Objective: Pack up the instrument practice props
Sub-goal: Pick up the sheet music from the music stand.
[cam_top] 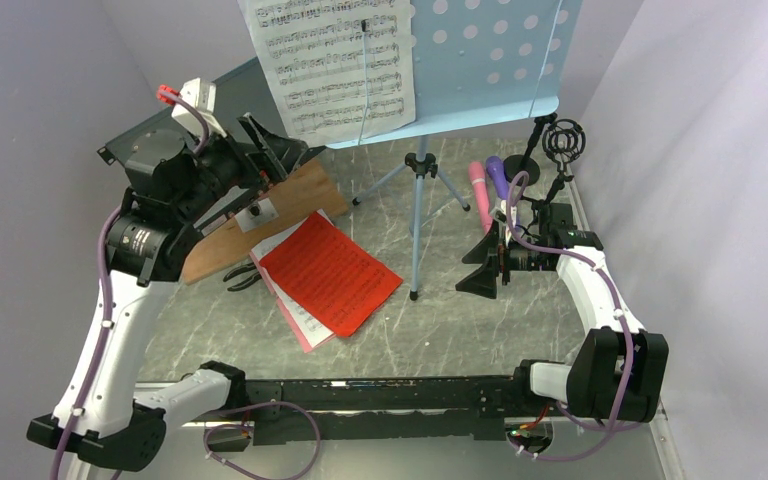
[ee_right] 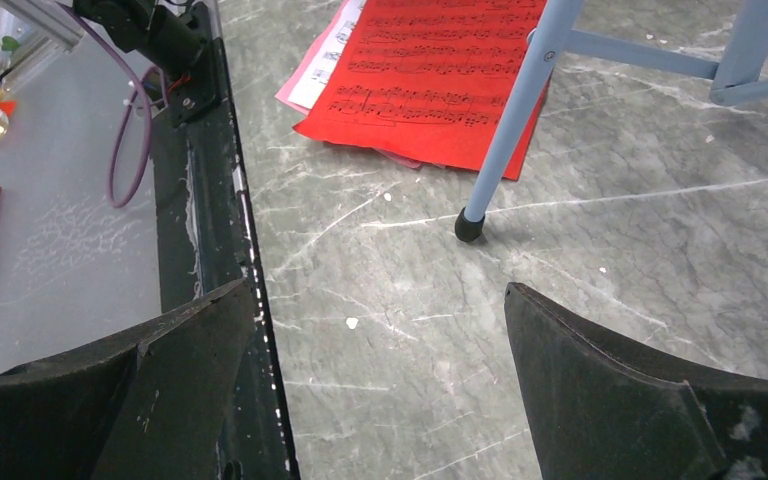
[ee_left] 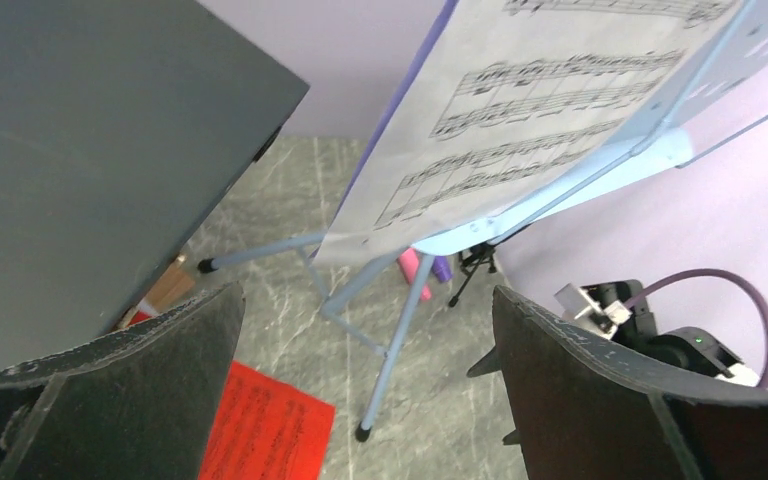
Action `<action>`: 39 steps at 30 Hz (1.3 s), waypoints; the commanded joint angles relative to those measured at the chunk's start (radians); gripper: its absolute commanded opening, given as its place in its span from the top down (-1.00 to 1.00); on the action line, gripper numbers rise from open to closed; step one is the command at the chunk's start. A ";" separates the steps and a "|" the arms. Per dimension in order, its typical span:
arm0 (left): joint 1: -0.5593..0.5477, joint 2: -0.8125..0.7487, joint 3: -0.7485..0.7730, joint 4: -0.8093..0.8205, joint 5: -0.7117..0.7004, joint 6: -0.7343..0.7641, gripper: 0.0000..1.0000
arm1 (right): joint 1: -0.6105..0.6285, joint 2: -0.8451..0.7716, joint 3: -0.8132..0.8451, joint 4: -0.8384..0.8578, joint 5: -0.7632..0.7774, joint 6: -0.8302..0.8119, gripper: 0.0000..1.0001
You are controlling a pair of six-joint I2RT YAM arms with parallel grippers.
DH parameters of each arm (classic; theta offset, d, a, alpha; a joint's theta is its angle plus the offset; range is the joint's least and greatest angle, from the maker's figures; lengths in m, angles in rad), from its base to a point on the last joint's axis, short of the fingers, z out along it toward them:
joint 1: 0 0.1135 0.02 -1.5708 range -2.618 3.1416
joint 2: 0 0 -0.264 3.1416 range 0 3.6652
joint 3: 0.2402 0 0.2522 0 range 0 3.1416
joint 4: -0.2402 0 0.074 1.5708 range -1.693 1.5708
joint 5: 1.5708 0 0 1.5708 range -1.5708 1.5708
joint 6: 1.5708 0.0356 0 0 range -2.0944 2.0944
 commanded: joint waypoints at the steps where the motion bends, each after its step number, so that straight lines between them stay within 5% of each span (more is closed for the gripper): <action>1: 0.014 0.025 0.041 0.128 0.102 -0.038 -0.96 | 0.002 0.002 0.039 -0.011 -0.015 -0.035 -0.99; 13: 0.043 0.066 0.041 0.195 0.133 -0.058 -0.82 | 0.002 0.003 0.041 -0.020 -0.021 -0.043 -0.99; 23: 0.061 0.054 0.018 0.246 0.241 -0.105 -0.44 | 0.002 0.001 0.044 -0.029 -0.020 -0.054 -0.99; 39: 0.063 -0.003 -0.013 0.221 0.241 -0.122 -0.24 | 0.002 -0.001 0.043 -0.029 -0.019 -0.055 -0.99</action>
